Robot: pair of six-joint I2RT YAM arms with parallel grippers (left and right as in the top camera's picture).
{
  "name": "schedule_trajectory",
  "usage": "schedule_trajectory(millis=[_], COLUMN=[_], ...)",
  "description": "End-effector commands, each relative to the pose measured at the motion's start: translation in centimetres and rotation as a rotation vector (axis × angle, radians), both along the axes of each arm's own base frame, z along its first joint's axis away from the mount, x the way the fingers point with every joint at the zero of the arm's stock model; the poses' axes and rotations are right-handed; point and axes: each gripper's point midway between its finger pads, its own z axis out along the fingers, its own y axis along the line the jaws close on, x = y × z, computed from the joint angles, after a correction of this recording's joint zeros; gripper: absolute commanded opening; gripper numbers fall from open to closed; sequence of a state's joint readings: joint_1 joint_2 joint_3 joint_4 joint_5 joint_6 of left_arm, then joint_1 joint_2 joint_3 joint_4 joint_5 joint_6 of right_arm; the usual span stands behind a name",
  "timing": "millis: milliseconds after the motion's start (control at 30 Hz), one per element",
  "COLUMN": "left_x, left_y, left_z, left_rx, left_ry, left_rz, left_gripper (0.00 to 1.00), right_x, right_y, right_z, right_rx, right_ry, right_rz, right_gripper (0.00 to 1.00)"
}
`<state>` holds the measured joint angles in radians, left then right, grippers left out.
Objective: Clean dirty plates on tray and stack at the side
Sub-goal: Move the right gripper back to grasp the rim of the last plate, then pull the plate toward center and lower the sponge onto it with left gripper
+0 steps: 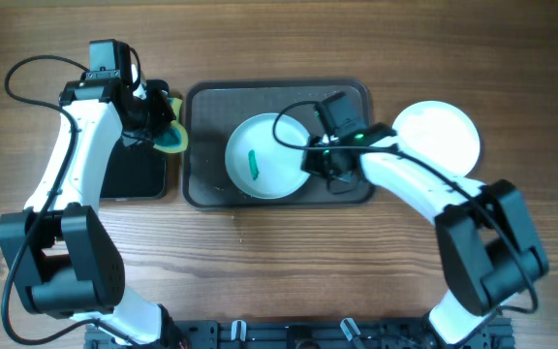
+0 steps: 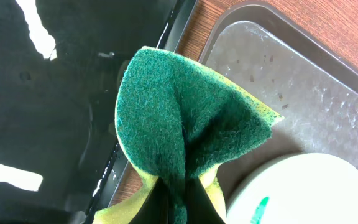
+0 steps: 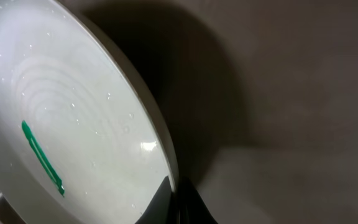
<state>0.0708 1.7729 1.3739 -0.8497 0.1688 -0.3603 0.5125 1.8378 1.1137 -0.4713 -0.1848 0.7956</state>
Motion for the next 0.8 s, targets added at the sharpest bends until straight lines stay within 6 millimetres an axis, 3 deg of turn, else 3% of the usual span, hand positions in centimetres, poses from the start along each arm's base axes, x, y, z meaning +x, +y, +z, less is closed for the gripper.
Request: schedule_trajectory(millis=[0,133,200,233,400,500,767], left_x=[0.4,0.4,0.4,0.4,0.4,0.6,0.7], left_y=[0.3,0.3,0.3,0.3,0.3,0.3,0.3], left_z=[0.6,0.6,0.6,0.6,0.6,0.7,0.8], left_rx=[0.012,0.012,0.012,0.012,0.013,0.013,0.014], left_ry=[-0.023,-0.023,-0.023,-0.023,-0.024,-0.031,-0.038], left_rz=[-0.009,-0.009,-0.009,-0.009,-0.009,-0.009,-0.009], left_gripper=[0.04,0.04,0.04,0.04,0.04,0.04,0.04], right_x=[0.4,0.3,0.3,0.5,2.8,4.0,4.8], right_y=[1.3,2.0,1.9,1.9,1.2,1.0,2.3], right_z=[-1.6,-1.9,-1.7,-1.5,0.4,0.6,-2.2], right_rx=[0.001,0.01,0.003,0.005,-0.005,-0.028,-0.028], right_ry=[0.028,0.02,0.017,0.017,-0.052,-0.066,0.053], right_rz=[-0.106,-0.072,-0.045,-0.02,0.134,0.235,0.311], right_gripper=[0.04,0.07,0.29,0.35,0.47,0.47,0.36])
